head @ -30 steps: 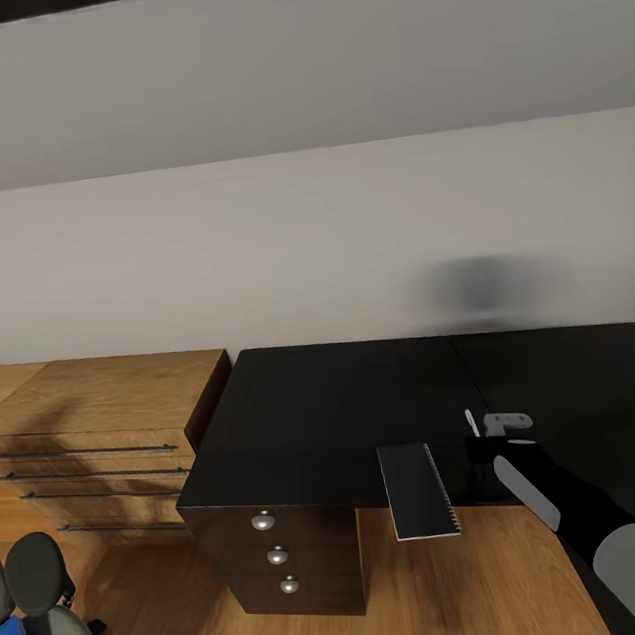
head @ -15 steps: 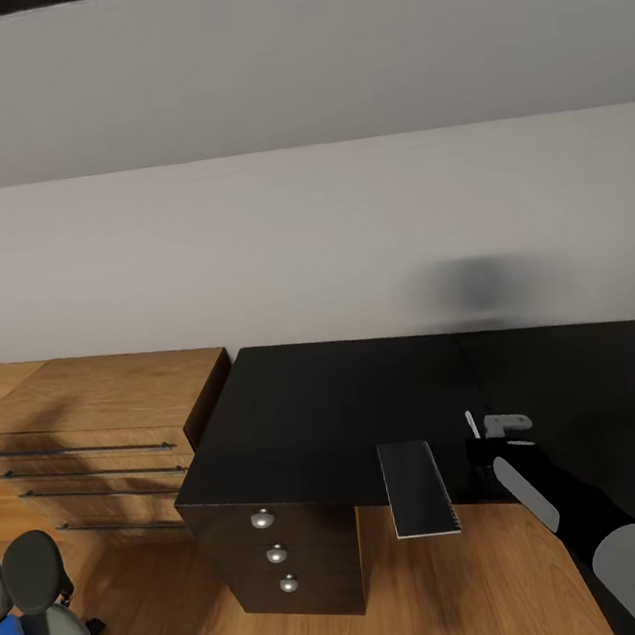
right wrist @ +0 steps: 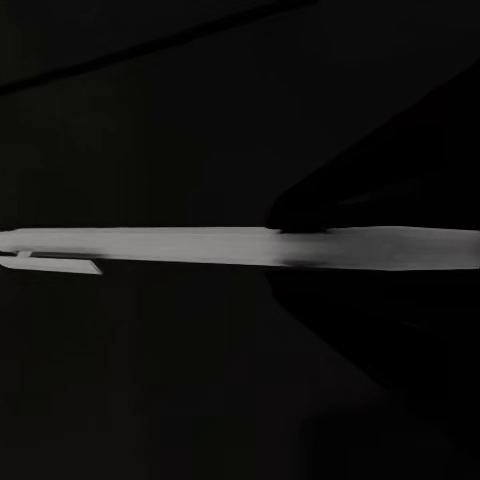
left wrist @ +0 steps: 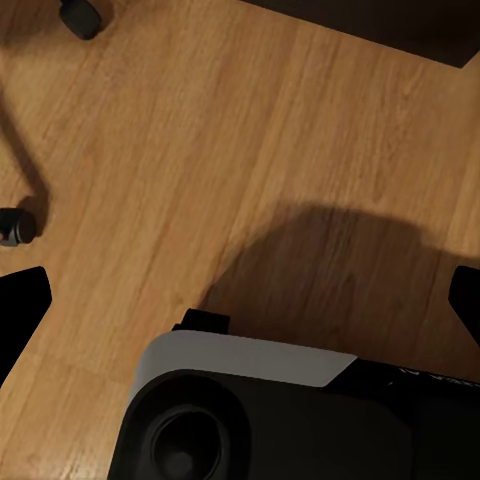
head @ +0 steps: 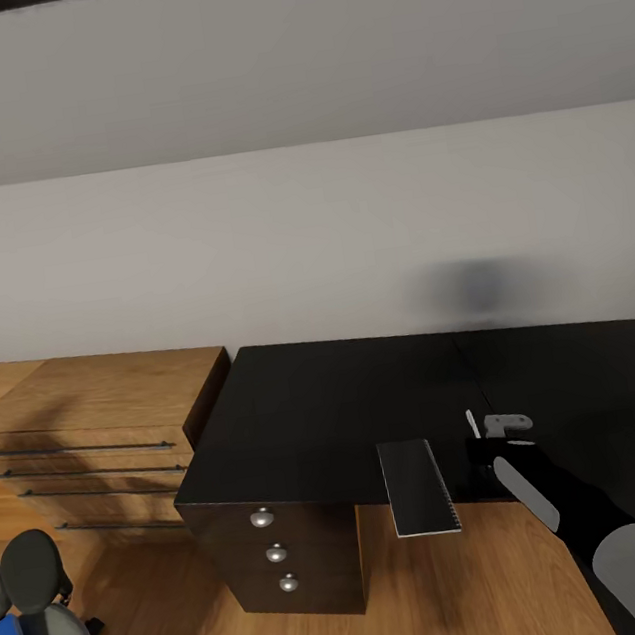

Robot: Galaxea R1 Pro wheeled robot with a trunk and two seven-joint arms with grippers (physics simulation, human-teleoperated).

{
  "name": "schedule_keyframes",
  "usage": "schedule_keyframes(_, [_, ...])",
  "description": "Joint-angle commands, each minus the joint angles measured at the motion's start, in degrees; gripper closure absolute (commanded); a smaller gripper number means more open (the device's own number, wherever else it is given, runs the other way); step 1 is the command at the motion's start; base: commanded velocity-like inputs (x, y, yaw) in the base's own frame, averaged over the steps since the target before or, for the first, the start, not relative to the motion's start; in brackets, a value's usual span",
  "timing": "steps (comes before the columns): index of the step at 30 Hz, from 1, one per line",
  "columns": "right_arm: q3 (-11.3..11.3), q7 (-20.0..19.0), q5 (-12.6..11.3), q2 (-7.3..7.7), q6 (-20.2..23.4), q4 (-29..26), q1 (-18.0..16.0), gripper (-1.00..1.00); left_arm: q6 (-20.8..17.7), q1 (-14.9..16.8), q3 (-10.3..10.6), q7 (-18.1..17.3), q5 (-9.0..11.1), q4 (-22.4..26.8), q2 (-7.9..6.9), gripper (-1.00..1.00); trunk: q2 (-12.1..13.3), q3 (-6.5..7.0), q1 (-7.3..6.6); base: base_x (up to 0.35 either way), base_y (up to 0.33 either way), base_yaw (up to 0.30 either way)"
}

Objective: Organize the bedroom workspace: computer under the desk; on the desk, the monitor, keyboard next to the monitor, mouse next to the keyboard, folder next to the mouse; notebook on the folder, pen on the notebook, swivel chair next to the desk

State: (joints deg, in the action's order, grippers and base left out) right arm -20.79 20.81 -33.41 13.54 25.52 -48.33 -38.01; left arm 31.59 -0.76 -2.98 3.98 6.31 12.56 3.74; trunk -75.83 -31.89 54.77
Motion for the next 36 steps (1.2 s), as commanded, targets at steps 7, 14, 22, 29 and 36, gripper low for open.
schedule_keyframes(7, [-0.4, 0.4, -0.6, 0.08, 0.1, -0.2, 0.0, -1.00, 0.1, 0.0, -0.3, -0.1, 0.1, 0.1, -0.02, -1.00, 0.0, -0.05, 0.00, 0.000, 0.000, 0.000])
schedule_keyframes(14, [-0.2, 0.4, -0.6, 0.09, 0.1, -0.6, 0.0, -1.00, 0.1, 0.0, -0.3, -0.1, 0.1, 0.1, -0.04, -1.00, 0.0, -0.05, 0.00, 0.000, 0.000, 0.000])
schedule_keyframes(22, [0.4, 0.8, -1.0, 1.42, 1.6, -14.8, 0.0, -1.00, 0.1, 0.0, -0.2, -0.2, 0.1, 0.1, -0.12, -1.00, 0.0, -0.05, 0.00, 0.000, 0.000, 0.000])
schedule_keyframes(29, [-1.2, -0.7, -1.7, 0.07, 1.0, -15.6, 1.6, -1.00, -0.2, 0.0, -0.1, -0.3, 0.1, -0.2, 1.08, -1.00, 0.0, -0.04, 0.00, 0.000, 0.000, 0.000])
schedule_keyframes(36, [-1.6, 0.3, -1.8, -2.08, 0.8, -15.3, 1.2, -1.00, 0.9, 0.0, 0.0, -0.4, 0.0, 0.9, 1.28, -1.00, 0.0, -0.04, 0.00, 0.000, 0.030, 0.000])
